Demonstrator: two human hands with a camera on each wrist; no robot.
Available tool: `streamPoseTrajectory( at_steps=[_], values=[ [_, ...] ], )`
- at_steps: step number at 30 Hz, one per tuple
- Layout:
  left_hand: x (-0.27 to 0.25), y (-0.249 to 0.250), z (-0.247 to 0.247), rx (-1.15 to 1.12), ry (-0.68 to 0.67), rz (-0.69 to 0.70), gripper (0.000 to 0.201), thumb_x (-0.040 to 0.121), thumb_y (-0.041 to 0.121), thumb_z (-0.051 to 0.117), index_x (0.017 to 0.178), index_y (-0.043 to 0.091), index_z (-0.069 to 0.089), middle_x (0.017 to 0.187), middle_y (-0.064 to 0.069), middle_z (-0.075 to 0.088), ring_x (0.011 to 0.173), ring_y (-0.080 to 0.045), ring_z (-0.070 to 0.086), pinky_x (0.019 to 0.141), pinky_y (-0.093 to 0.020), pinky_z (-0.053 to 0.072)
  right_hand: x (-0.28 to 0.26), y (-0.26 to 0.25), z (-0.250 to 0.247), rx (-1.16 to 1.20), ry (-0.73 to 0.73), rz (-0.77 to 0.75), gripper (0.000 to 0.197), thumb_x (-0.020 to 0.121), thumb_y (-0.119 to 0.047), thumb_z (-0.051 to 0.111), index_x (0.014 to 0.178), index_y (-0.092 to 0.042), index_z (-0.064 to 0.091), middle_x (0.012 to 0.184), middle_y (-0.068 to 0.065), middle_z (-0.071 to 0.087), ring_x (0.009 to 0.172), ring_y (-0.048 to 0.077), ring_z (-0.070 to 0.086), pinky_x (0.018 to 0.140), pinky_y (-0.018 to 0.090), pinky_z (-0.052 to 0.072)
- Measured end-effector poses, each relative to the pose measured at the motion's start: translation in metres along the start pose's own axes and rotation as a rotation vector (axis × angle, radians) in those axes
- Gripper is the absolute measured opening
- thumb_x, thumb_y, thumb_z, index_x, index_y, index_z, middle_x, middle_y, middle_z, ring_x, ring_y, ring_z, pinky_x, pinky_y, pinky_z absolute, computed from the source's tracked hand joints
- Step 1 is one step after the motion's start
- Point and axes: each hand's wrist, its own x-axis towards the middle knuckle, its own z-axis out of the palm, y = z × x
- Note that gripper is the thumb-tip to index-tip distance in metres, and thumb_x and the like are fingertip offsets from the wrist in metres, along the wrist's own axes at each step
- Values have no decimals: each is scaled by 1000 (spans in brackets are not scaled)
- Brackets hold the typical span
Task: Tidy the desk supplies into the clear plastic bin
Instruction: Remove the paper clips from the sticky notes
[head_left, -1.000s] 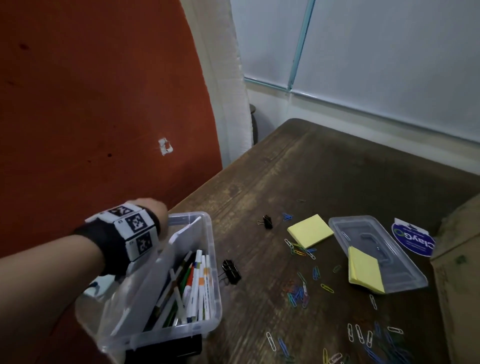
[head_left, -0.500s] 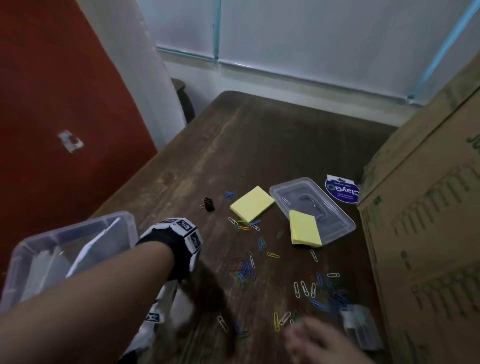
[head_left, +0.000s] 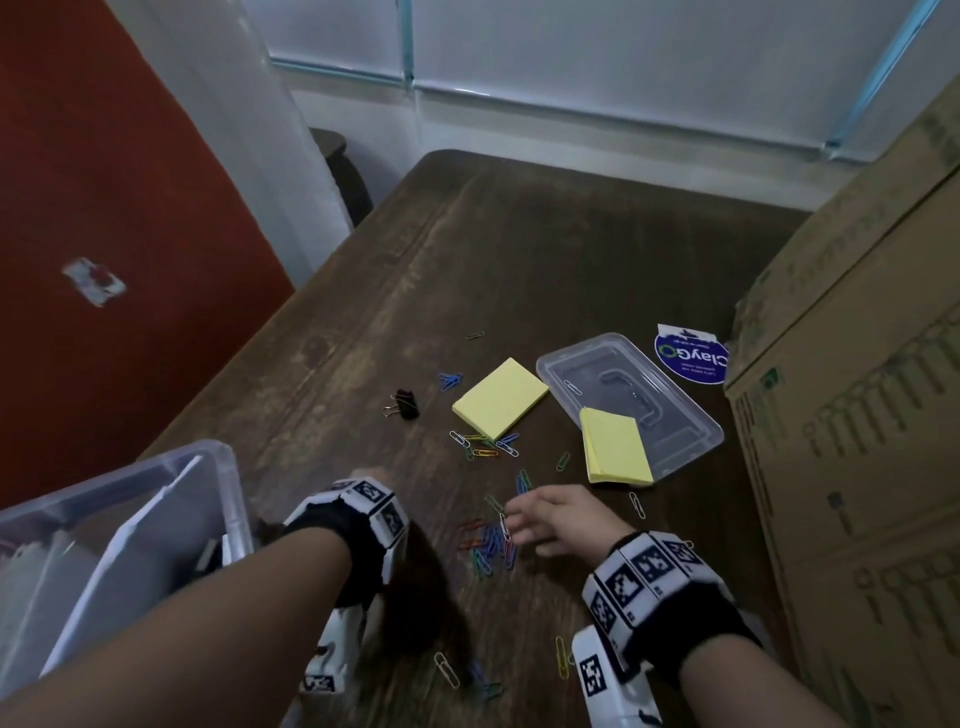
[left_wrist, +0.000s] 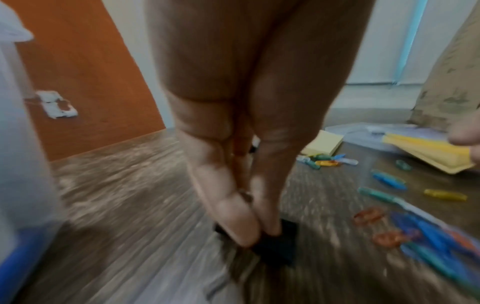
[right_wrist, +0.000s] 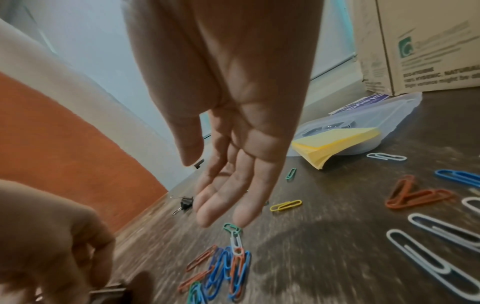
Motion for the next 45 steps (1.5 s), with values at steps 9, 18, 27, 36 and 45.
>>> streamPoseTrajectory(
  at_steps=[9,18,27,36,45],
  values=[
    [-17,38,-69,-1205,-523,334,18,87,-15,50,80,-3,61,57,-10,69,52,-14,69,47,-16,54,-12,-24,-6,581,-190,-140,50,91,-42,40,125,-7,53,116,11,61,102,18,57,86,32,46],
    [-32,62,-88,-862,93,331,9,74,-2,73,73,4,68,69,-8,67,66,-19,69,76,-32,60,-9,-28,-30,230,100,-130,26,90,-19,58,70,-2,58,41,-4,40,31,5,38,38,19,43],
    [-35,82,-61,-835,331,492,16,87,22,63,102,16,67,83,-3,73,73,-16,67,78,-29,55,0,-41,-28,411,62,-90,24,100,-18,33,85,-12,50,40,-4,40,30,6,33,36,19,33],
    [-20,61,-65,-1202,-561,539,32,84,48,48,75,20,60,63,9,56,55,-3,48,55,-19,36,-13,-57,-38,493,-361,-90,38,81,-49,40,69,-13,49,45,-8,28,32,3,22,35,16,25],
    [8,63,-70,-888,-265,253,57,59,44,83,97,5,69,88,-7,70,84,-18,62,88,-36,53,3,-53,-36,133,-162,-15,32,99,-23,38,79,-9,58,50,-5,37,30,5,30,35,19,35]
  ],
)
